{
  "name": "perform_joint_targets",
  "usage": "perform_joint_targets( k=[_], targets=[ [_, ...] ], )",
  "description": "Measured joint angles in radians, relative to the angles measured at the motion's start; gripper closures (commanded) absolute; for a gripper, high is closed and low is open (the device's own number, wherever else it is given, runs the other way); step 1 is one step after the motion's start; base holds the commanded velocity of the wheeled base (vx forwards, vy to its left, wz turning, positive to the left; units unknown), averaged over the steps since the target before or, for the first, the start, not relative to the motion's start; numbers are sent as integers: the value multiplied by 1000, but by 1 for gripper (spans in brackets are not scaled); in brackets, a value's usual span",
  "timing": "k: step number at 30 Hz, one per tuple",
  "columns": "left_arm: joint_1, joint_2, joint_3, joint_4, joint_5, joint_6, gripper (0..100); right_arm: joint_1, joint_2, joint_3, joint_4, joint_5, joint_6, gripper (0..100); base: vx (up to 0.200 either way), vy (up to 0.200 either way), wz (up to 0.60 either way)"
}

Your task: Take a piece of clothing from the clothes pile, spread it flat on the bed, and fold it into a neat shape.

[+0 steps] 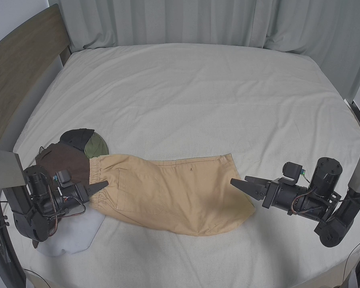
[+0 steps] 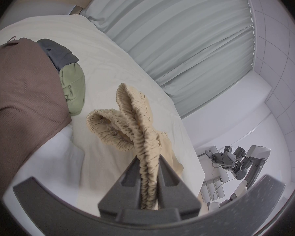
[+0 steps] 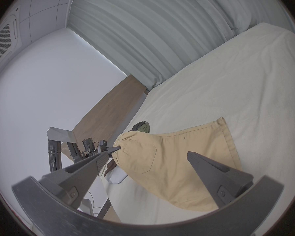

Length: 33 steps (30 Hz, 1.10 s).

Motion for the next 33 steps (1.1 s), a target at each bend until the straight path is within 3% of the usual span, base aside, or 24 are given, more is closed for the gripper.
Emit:
perform_joint_targets(
  k=[13, 20, 27, 33],
  targets=[
    [-48, -11, 1, 0, 5, -1, 100, 0, -2, 0, 0, 0, 0, 0, 0, 0, 0],
    [-85, -29, 4, 0, 16, -49, 100, 0, -1, -1, 0, 0, 0, 0, 0, 0, 0],
    [-167, -40, -4, 0, 138, -73, 100, 0, -2, -2, 0, 0, 0, 0, 0, 0, 0],
    [-230, -42, -24, 0, 197, -125, 100, -1, -5, -4, 0, 0, 0, 0, 0, 0, 0]
  ],
)
